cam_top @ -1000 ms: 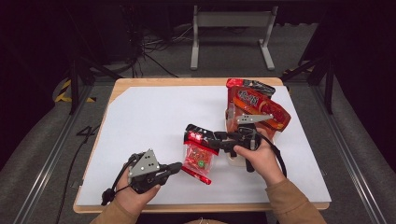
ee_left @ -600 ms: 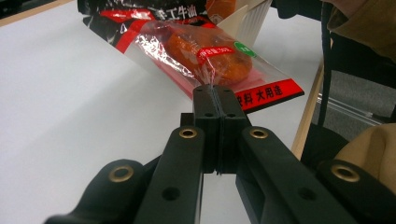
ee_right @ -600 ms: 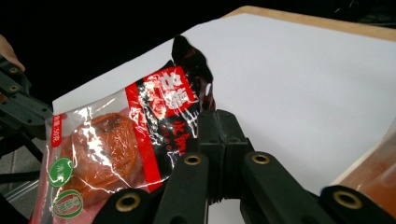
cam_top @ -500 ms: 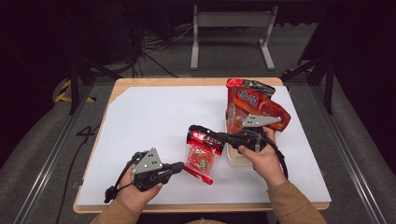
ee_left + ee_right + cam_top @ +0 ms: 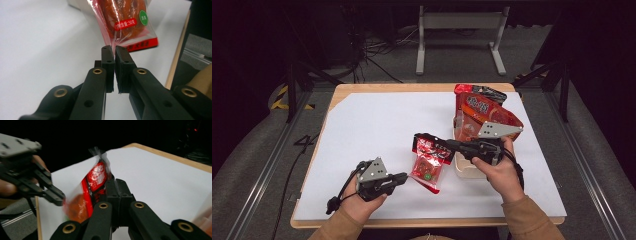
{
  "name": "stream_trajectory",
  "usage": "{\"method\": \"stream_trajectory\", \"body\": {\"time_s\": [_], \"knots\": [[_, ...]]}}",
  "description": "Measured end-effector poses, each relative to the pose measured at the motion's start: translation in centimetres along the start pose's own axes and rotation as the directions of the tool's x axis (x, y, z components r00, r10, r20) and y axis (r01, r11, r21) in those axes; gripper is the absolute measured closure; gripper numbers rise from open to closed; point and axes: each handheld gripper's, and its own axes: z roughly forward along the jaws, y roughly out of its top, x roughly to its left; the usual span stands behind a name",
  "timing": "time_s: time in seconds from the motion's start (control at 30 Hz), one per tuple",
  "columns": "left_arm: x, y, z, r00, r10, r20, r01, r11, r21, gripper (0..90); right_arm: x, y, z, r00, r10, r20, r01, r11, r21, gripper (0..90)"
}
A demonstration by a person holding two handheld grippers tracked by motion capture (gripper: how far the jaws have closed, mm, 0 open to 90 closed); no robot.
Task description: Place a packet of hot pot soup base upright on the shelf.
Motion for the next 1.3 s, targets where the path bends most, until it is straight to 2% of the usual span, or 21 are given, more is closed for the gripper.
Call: {"method": "stream_trajectory", "body": {"time_s": [0.03, 0.1, 0.13, 0.17, 0.27, 0.33, 0.37, 0.4, 0.47, 0.5, 0.57, 0.67, 0.8, 0.83, 0.87, 1.0, 1.1, 1.17, 1.23, 1.3], "knots": [[0.1, -0.1, 0.0, 1.0000, -0.008, -0.002, 0.008, 1.0000, 0.004, 89.2, 0.2, 0.1, -0.1, 0.9997, 0.005, -0.024, -0.006, 1.000, -0.012, 90.0], [0.3, -0.1, 0.0, 0.9999, -0.006, -0.010, 0.006, 1.0000, 0.007, 89.4, 0.5, 0.2, 0.0, 0.9993, -0.006, -0.036, 0.006, 1.000, -0.005, 90.0], [0.4, -0.2, 0.0, 0.9998, -0.016, -0.013, 0.016, 0.9998, 0.008, 89.5, 1.1, 0.3, 0.3, 0.9985, -0.044, -0.032, 0.044, 0.999, -0.001, 90.0], [0.5, -0.2, 0.0, 0.9996, -0.025, -0.008, 0.025, 0.9996, 0.009, 89.5, 1.1, 0.3, 0.3, 0.9985, -0.044, -0.032, 0.044, 0.999, -0.001, 90.0], [0.9, -0.3, -0.2, 0.9991, -0.036, -0.022, 0.036, 0.9993, -0.010, 85.1, 1.6, 0.4, 0.6, 0.9954, -0.095, -0.015, 0.095, 0.995, 0.018, 90.0], [1.0, -0.3, -0.2, 0.9988, -0.039, -0.030, 0.038, 0.9991, -0.020, 73.2, 1.6, 0.4, 0.5, 0.9952, -0.097, -0.015, 0.097, 0.995, 0.017, 90.0], [1.2, -0.2, -0.2, 0.9983, -0.042, -0.039, 0.041, 0.9985, -0.037, 73.2, 1.5, 0.4, 0.4, 0.9952, -0.096, -0.015, 0.097, 0.995, 0.014, 90.0], [1.3, -0.2, -0.3, 0.9976, -0.056, -0.042, 0.054, 0.9972, -0.052, 63.6, 1.5, 0.5, 0.3, 0.9953, -0.096, -0.015, 0.096, 0.995, 0.011, 90.0], [1.6, 0.0, -0.4, 0.9969, -0.069, -0.036, 0.066, 0.9944, -0.082, 51.8, 1.6, 0.6, 0.1, 0.9948, -0.099, -0.026, 0.099, 0.995, 0.001, 90.0], [1.8, 0.1, -0.4, 0.9972, -0.069, -0.030, 0.066, 0.9940, -0.087, 41.4, 1.9, 0.8, 0.1, 0.9930, -0.111, -0.041, 0.111, 0.994, 0.002, 90.0], [2.0, 0.4, -0.4, 0.9972, -0.073, -0.015, 0.071, 0.9931, -0.093, 38.3, 2.1, 0.8, 0.1, 0.9915, -0.120, -0.050, 0.121, 0.993, 0.002, 90.0], [2.2, 0.9, -0.3, 0.9988, -0.049, -0.008, 0.048, 0.9908, -0.127, 25.4, 2.9, 1.1, 0.1, 0.9854, -0.154, -0.072, 0.155, 0.988, 0.000, 90.0], [2.6, 1.8, -0.1, 0.9991, -0.005, 0.041, 0.011, 0.9890, -0.148, 20.4, 3.5, 1.3, 0.0, 0.9808, -0.179, -0.078, 0.179, 0.984, -0.007, 90.0], [2.8, 2.3, 0.0, 0.9983, 0.000, 0.058, 0.010, 0.9854, -0.170, 17.2, 3.6, 1.3, 0.0, 0.9796, -0.185, -0.077, 0.185, 0.983, -0.007, 90.0], [2.8, 2.3, 0.0, 0.9983, 0.000, 0.058, 0.010, 0.9854, -0.170, 15.0, 3.6, 1.3, 0.0, 0.9796, -0.185, -0.077, 0.185, 0.983, -0.007, 90.0], [3.2, 3.2, 0.4, 0.9955, 0.015, 0.094, 0.004, 0.9804, -0.197, 11.5, 3.7, 1.3, -0.1, 0.9784, -0.186, -0.091, 0.185, 0.983, -0.017, 90.0], [3.5, 3.5, 1.1, 0.9915, 0.030, 0.127, -0.003, 0.9781, -0.208, 13.7, 3.8, 1.3, 0.0, 0.9760, -0.191, -0.104, 0.190, 0.982, -0.021, 90.0], [3.7, 3.5, 1.5, 0.9840, 0.051, 0.171, -0.014, 0.9766, -0.215, 22.9, 4.0, 1.3, 0.0, 0.9727, -0.193, -0.129, 0.191, 0.981, -0.029, 90.0], [3.8, 3.7, 2.0, 0.9765, 0.074, 0.203, -0.024, 0.9705, -0.240, 25.7, 4.2, 1.4, 0.1, 0.9697, -0.201, -0.139, 0.198, 0.980, -0.033, 90.0], [3.6, 3.8, 2.3, 0.9652, 0.088, 0.246, -0.022, 0.9658, -0.258, 32.5, 4.4, 1.4, 0.2, 0.9661, -0.206, -0.155, 0.202, 0.978, -0.041, 90.0]]}}
